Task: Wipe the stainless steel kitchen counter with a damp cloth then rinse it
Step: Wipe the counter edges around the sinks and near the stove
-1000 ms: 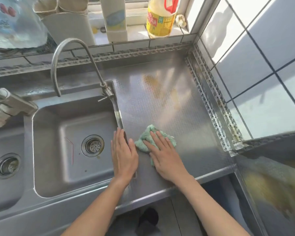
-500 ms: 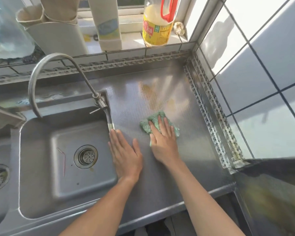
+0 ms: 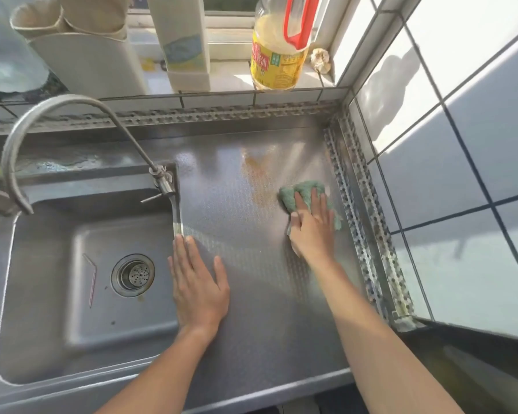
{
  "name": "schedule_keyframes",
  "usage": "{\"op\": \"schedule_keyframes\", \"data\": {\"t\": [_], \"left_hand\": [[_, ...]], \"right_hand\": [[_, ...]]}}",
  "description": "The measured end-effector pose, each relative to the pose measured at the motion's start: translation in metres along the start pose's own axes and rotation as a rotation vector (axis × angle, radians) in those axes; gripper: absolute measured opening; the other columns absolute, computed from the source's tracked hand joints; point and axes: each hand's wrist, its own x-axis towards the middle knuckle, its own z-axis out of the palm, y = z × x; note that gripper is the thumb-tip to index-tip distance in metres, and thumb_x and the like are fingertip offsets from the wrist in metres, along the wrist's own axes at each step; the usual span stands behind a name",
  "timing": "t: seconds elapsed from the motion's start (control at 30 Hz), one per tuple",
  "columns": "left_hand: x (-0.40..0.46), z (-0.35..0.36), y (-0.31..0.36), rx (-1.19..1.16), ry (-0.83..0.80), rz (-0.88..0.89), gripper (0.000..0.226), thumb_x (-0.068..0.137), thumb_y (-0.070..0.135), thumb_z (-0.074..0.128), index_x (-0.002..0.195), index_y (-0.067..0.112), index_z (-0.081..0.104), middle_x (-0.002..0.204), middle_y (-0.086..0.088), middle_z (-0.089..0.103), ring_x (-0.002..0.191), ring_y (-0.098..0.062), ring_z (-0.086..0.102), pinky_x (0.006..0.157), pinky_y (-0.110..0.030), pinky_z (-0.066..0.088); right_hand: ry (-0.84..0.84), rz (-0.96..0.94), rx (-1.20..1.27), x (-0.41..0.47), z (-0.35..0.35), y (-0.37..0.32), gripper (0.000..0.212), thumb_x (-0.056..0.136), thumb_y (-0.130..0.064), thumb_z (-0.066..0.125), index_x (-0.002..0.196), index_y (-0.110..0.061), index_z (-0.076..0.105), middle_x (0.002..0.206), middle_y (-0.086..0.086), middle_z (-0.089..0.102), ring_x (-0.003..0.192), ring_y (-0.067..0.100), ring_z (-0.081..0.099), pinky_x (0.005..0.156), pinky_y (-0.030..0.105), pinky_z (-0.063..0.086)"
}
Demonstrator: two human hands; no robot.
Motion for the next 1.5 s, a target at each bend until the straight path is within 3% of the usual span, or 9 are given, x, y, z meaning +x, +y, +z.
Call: {"op": "schedule_keyframes", "data": {"t": [0.13, 0.27, 0.43, 0.6, 0.77, 0.9, 1.07, 1.27, 1.5], "left_hand": [[0.0, 0.0, 0.002, 0.004, 0.024, -0.013, 0.073, 0.103, 0.043, 0.036, 0.161, 0.002, 0.021, 0.171, -0.018, 0.017, 0.16, -0.031, 0.02, 0.132, -0.046, 0.016], [0.0, 0.001, 0.001, 0.0, 0.036, -0.014, 0.074, 0.102, 0.044, 0.038, 0.161, 0.004, 0.021, 0.171, -0.017, 0.017, 0.159, -0.031, 0.021, 0.131, -0.047, 0.019], [-0.001, 0.002, 0.001, 0.0, 0.028, -0.021, 0.074, 0.102, 0.045, 0.038, 0.162, 0.005, 0.02, 0.172, -0.014, 0.014, 0.16, -0.028, 0.019, 0.132, -0.046, 0.017], [0.0, 0.004, 0.001, 0.015, 0.019, -0.023, 0.074, 0.102, 0.043, 0.039, 0.161, 0.003, 0.023, 0.172, -0.015, 0.015, 0.16, -0.028, 0.019, 0.132, -0.046, 0.017], [-0.001, 0.002, 0.001, 0.028, 0.006, -0.028, 0.073, 0.102, 0.044, 0.037, 0.161, 0.003, 0.024, 0.172, -0.015, 0.016, 0.16, -0.027, 0.02, 0.132, -0.044, 0.017], [0.001, -0.001, 0.002, 0.032, -0.018, -0.038, 0.075, 0.101, 0.046, 0.034, 0.162, 0.004, 0.022, 0.173, -0.012, 0.014, 0.161, -0.024, 0.016, 0.133, -0.038, 0.009], [0.0, -0.003, 0.004, 0.023, -0.043, -0.054, 0.076, 0.102, 0.049, 0.031, 0.164, 0.007, 0.017, 0.174, -0.008, 0.007, 0.163, -0.018, 0.007, 0.133, -0.033, 0.0], [0.001, -0.003, 0.006, 0.006, -0.023, -0.06, 0.075, 0.101, 0.046, 0.035, 0.163, 0.008, 0.019, 0.173, -0.01, 0.013, 0.162, -0.022, 0.013, 0.131, -0.045, 0.019], [0.001, -0.001, 0.004, -0.002, -0.009, -0.054, 0.074, 0.102, 0.044, 0.039, 0.163, 0.007, 0.02, 0.173, -0.011, 0.013, 0.161, -0.023, 0.016, 0.131, -0.046, 0.019]], "right_hand": [[-0.03, -0.279, 0.006, -0.014, 0.027, -0.046, 0.054, 0.106, -0.027, 0.038, 0.159, -0.031, 0.028, 0.171, 0.002, 0.002, 0.158, 0.023, -0.008, 0.129, 0.045, -0.003], [-0.171, -0.544, -0.023, -0.055, 0.027, -0.008, 0.053, 0.105, -0.028, 0.039, 0.157, -0.038, 0.032, 0.171, -0.009, 0.006, 0.158, 0.012, -0.008, 0.129, 0.041, -0.001], [-0.129, -0.424, -0.061, -0.004, -0.006, 0.031, 0.05, 0.107, -0.03, 0.039, 0.157, -0.035, 0.031, 0.17, -0.004, 0.005, 0.157, 0.014, -0.006, 0.129, 0.043, 0.003], [0.001, -0.186, -0.039, 0.08, -0.008, -0.037, 0.052, 0.108, -0.032, 0.031, 0.159, -0.03, 0.026, 0.172, 0.004, 0.004, 0.158, 0.024, -0.003, 0.128, 0.046, 0.001], [-0.031, -0.489, -0.016, 0.042, 0.032, -0.09, 0.05, 0.106, -0.025, 0.039, 0.156, -0.03, 0.037, 0.171, 0.003, 0.012, 0.159, 0.025, 0.001, 0.128, 0.045, 0.0], [-0.146, -0.704, -0.105, 0.008, 0.03, -0.039, 0.052, 0.104, -0.028, 0.039, 0.156, -0.035, 0.035, 0.171, -0.005, 0.011, 0.158, 0.016, 0.0, 0.128, 0.04, 0.001], [-0.085, -0.465, -0.075, 0.067, -0.014, 0.012, 0.05, 0.107, -0.032, 0.037, 0.156, -0.033, 0.033, 0.17, -0.003, 0.011, 0.158, 0.016, 0.001, 0.129, 0.043, 0.004], [0.065, -0.105, 0.014, 0.138, -0.009, -0.065, 0.053, 0.106, -0.031, 0.036, 0.159, -0.027, 0.029, 0.17, 0.012, 0.009, 0.157, 0.034, 0.001, 0.127, 0.054, 0.003], [-0.095, -0.653, -0.011, 0.02, 0.041, -0.08, 0.051, 0.103, -0.031, 0.044, 0.154, -0.034, 0.039, 0.171, 0.0, 0.013, 0.159, 0.022, 0.001, 0.128, 0.047, 0.003]]}}
